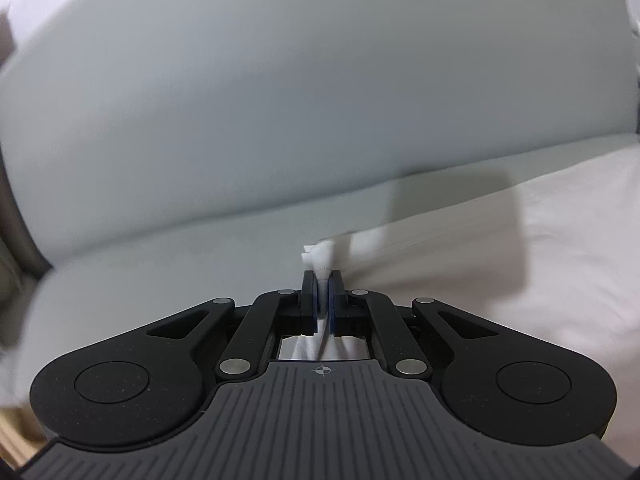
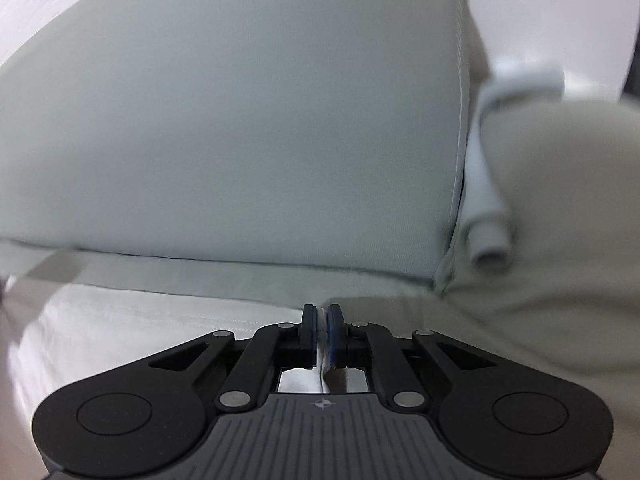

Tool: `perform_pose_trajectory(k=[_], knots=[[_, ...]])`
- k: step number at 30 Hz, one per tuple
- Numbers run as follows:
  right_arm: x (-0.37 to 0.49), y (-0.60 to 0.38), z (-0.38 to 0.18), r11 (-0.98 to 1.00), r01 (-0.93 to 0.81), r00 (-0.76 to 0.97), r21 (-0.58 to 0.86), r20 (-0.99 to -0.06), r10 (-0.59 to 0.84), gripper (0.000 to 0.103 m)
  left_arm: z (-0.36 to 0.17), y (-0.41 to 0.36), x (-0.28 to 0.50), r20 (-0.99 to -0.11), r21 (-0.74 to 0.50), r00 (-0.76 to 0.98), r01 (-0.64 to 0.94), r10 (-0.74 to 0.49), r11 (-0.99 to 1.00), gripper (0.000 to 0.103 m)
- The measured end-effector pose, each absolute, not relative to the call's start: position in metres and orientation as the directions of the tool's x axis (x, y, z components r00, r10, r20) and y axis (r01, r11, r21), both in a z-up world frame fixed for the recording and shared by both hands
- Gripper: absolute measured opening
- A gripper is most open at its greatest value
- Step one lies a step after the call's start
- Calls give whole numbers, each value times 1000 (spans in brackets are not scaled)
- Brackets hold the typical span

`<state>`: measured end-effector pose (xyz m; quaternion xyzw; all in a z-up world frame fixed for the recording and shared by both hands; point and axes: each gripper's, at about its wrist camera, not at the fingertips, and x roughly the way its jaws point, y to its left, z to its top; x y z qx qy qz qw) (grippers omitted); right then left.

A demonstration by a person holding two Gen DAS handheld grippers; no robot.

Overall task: Fold clothes
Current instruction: 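Lift the hem with both grippers, fold it over toward the collar, release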

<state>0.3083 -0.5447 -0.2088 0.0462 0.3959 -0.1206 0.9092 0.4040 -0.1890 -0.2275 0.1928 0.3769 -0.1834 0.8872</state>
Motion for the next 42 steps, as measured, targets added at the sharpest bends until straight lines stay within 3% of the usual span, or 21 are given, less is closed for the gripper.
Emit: perform_pose_trajectory(k=[10, 16, 21, 28, 32, 42], knots=[[209, -497, -91, 982, 185, 786, -27, -596, -164, 5, -135, -131, 337, -633, 224, 742, 449, -221, 865, 4], [121, -467, -56, 984, 175, 799, 34, -589, -122, 5, -117, -98, 249, -603, 261, 765, 458, -226, 850, 4], [38, -448, -69, 973, 219, 762, 77, -636, -121, 5, -113, -78, 171, -687, 202, 703, 428, -183, 881, 4], [-43, -420, -128, 962, 269, 595, 34, -791, -138, 5, -147, -73, 75, -811, 251, 582, 429, -53, 868, 4], [-56, -416, -135, 955, 295, 589, 34, -794, -153, 5, -149, -80, 47, -810, 260, 584, 426, -45, 866, 4], [-98, -409, -87, 967, 255, 668, 16, -726, -165, 5, -115, -59, 15, -786, 187, 610, 387, -99, 903, 4]])
